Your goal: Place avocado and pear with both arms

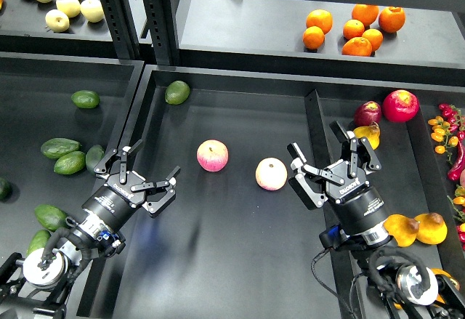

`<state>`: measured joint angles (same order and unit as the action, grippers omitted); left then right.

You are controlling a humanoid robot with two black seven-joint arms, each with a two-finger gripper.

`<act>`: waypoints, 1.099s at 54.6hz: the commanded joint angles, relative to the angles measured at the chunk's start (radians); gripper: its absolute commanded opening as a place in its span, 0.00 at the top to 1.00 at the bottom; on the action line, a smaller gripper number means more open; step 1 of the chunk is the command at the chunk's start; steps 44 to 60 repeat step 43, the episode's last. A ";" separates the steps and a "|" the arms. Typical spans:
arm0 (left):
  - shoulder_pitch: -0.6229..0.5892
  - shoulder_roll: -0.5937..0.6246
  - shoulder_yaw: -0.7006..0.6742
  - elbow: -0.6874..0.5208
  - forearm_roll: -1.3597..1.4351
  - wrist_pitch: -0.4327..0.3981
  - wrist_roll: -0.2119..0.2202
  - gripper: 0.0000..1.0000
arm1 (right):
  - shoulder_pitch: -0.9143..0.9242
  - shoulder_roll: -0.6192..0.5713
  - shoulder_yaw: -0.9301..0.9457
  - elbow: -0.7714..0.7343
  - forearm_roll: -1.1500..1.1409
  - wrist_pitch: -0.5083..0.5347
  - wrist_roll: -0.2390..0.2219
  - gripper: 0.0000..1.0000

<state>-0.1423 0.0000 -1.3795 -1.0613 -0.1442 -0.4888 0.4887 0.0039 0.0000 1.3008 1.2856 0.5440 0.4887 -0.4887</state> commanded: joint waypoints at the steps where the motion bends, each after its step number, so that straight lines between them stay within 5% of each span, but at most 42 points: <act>1: -0.017 0.000 0.000 0.006 0.000 0.000 0.000 0.01 | 0.005 0.000 0.000 0.000 -0.001 0.000 0.000 0.00; 60: -0.019 0.000 0.004 0.003 0.000 0.000 0.000 0.01 | 0.005 0.000 0.000 0.001 0.001 0.000 0.000 0.00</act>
